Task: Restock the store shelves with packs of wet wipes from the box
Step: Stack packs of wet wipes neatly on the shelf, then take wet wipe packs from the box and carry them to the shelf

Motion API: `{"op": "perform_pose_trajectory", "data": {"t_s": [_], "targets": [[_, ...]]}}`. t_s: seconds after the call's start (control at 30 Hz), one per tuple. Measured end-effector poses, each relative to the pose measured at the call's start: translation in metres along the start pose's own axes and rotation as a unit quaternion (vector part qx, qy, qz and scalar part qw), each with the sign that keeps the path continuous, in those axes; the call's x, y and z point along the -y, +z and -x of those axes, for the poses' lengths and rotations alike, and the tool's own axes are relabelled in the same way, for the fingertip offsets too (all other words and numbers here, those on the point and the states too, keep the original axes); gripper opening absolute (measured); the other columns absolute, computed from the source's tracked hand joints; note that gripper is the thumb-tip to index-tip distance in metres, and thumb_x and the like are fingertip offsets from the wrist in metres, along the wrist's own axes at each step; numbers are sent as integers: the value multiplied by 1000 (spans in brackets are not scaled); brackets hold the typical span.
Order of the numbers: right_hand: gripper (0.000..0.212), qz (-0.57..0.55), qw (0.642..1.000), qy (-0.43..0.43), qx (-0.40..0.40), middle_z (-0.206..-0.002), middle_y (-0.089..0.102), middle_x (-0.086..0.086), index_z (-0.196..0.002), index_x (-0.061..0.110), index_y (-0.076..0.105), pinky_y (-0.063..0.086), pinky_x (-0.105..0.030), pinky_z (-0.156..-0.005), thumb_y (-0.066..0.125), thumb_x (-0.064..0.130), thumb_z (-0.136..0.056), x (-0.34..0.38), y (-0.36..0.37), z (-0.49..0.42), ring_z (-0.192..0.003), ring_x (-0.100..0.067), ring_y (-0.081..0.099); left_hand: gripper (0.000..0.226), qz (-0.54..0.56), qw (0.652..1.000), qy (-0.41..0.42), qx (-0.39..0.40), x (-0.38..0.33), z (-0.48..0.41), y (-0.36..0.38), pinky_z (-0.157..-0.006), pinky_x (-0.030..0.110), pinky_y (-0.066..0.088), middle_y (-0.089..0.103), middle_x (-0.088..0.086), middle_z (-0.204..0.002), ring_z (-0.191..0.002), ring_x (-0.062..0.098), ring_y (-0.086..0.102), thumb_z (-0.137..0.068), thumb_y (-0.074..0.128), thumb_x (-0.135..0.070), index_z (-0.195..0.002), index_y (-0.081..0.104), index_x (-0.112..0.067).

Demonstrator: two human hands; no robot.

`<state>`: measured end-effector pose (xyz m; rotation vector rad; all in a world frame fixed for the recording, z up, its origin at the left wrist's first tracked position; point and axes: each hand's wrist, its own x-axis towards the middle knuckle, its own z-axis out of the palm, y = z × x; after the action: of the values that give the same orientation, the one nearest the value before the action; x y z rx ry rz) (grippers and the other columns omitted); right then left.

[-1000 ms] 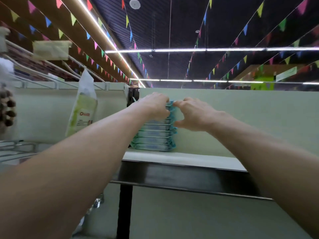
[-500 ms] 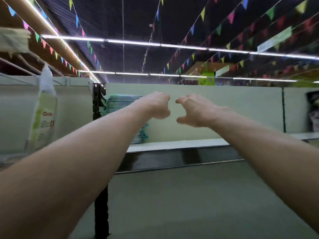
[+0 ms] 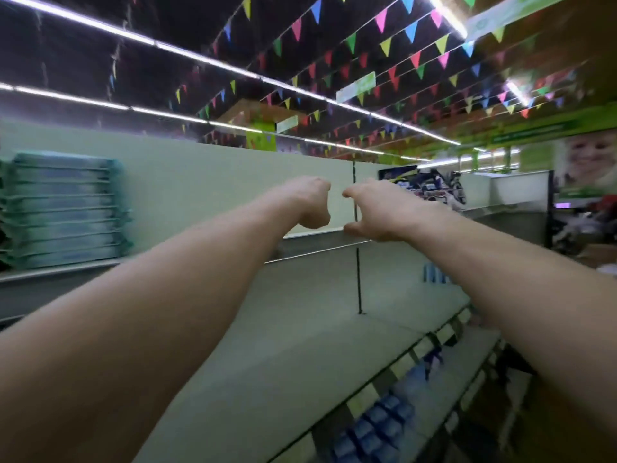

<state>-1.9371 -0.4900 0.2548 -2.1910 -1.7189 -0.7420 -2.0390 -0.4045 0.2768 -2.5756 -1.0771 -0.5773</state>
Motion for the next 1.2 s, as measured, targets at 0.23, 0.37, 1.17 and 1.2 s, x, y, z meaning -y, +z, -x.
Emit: {"op": "perform_pose_trajectory", "data": {"t_s": [0.23, 0.37, 1.17, 1.2], "targets": [[52, 49, 993, 106, 33, -125, 55, -8, -132, 18, 47, 49, -40, -90, 64, 39, -88, -115, -25, 94, -112, -28, 55, 47, 44, 992, 116, 4, -156, 0, 4, -94, 36, 49, 58, 6, -127, -110, 23, 57, -88, 58, -18, -134, 48, -15], [57, 72, 984, 153, 52, -128, 53, -10, -138, 17, 42, 46, -39, -93, 63, 37, -89, -185, -45, 158, -115, -29, 52, 48, 67, 983, 171, 4, -252, 12, 0, -95, 37, 49, 56, 4, -129, -113, 23, 56, -89, 59, -19, -136, 47, -17], [24, 116, 860, 453, 204, -96, 60, -8, -103, 13, 59, 45, -32, -63, 62, 30, -87, -400, -56, 497, -83, -27, 59, 40, 124, 852, 493, 124, -666, 150, 50, -83, 35, 46, 57, 6, -126, -113, 27, 56, -93, 58, -25, -131, 50, -16], [22, 119, 852, 465, 211, -97, 61, -9, -102, 13, 59, 46, -32, -62, 61, 28, -87, -405, -54, 505, -81, -27, 59, 44, 126, 847, 501, 127, -676, 155, 56, -84, 35, 46, 55, 6, -129, -115, 27, 55, -92, 58, -25, -135, 48, -16]]}}
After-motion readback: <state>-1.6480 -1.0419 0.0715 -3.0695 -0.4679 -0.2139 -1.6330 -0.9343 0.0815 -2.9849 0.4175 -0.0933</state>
